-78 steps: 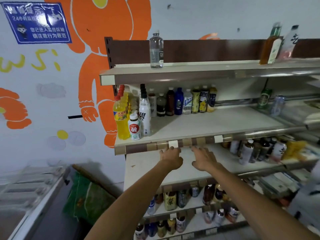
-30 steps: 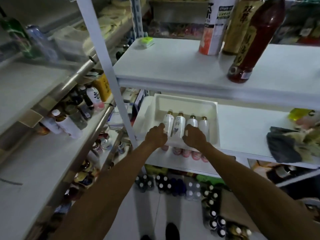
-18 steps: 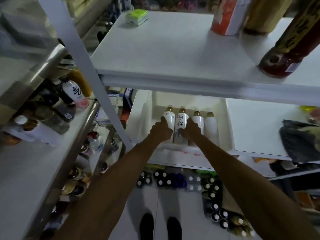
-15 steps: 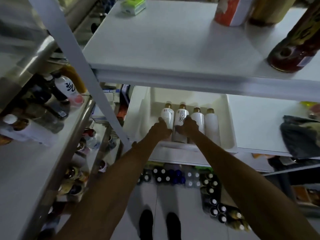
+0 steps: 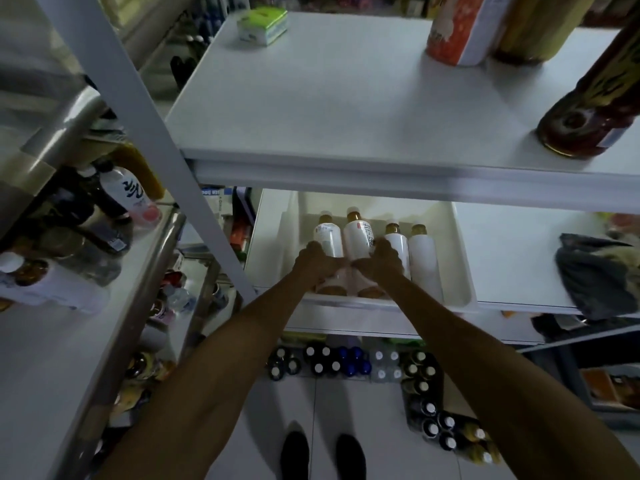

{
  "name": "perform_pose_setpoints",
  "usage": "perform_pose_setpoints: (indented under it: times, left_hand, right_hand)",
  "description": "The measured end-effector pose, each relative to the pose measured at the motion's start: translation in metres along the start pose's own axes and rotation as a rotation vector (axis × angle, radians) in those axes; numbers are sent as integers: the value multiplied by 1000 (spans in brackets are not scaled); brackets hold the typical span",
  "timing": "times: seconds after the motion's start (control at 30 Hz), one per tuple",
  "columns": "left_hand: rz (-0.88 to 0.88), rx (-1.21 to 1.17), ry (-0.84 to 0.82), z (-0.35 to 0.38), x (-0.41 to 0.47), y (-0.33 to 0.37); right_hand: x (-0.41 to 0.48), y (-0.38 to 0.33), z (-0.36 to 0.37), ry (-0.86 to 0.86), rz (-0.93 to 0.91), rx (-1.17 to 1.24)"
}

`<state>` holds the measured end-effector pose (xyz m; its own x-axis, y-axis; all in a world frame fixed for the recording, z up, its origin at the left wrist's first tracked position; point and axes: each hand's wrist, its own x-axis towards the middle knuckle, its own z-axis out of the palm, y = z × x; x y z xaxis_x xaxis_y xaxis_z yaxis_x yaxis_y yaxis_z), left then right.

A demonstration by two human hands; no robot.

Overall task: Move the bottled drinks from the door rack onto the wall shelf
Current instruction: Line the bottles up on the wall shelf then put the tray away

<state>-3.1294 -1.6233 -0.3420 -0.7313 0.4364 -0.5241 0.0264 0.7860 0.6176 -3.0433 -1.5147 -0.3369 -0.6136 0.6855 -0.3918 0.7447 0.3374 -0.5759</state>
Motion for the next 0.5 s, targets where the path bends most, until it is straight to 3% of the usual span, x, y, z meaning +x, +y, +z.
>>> perform_pose_setpoints:
  times: [0.2, 0.33, 0.5]
  left_hand:
    - [-151, -482, -246, -41, -40, 42]
    - [-162, -470, -390, -59, -72, 52]
    - [-81, -342, -405, -62, -109, 42]
  right_hand:
    - [-25, -21, -40, 41, -53, 23]
    - [-49, -22, -54, 26, -53, 107]
    - [-97, -17, -73, -144, 85, 398]
